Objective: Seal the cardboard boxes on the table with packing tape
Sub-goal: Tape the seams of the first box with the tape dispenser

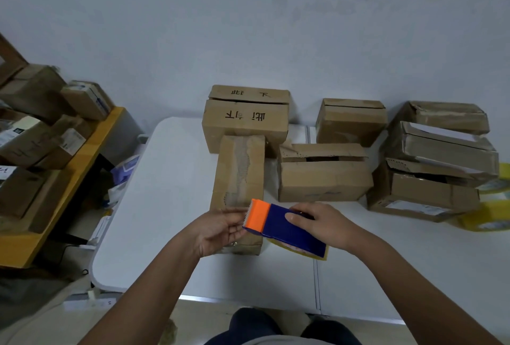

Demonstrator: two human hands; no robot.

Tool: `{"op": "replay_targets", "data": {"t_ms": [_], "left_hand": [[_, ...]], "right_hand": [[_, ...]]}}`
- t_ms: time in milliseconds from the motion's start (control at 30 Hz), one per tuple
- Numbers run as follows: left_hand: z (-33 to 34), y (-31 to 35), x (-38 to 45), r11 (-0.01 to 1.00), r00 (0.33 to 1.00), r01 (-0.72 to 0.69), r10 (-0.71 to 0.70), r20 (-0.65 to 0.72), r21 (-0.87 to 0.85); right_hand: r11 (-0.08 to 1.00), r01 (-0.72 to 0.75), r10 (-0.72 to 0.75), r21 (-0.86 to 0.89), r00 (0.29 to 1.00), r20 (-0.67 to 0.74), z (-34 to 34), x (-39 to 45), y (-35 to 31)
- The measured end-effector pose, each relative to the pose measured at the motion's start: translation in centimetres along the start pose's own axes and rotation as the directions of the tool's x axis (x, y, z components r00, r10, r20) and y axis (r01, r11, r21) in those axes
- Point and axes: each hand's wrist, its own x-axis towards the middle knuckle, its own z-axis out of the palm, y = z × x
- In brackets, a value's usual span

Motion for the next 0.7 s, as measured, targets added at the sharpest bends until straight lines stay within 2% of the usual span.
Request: {"op": "replay_targets", "data": {"t_ms": [300, 500, 700], "left_hand": [[0.1, 0.3, 0.3, 0.981, 0.999, 0.048, -0.050, 0.007, 0.189], [0.5, -0.1, 0.4, 0.957, 0.999, -0.028, 0.035, -0.018, 0.287], [-1.1, -0.1, 0.5, 0.950, 0.993, -0.081, 0.102, -0.054, 0.303]], "right_hand": [[1.000, 0.020, -0.021, -0.017, 0.999, -0.045, 0.4, -0.1, 0.2], [0.990, 0.029, -0.043, -0.136, 0.994, -0.104, 0.3, 0.1, 0.3], [0.979, 0.052, -0.064, -0.196, 0.996, -0.055, -0.2, 0.7, -0.1]]}}
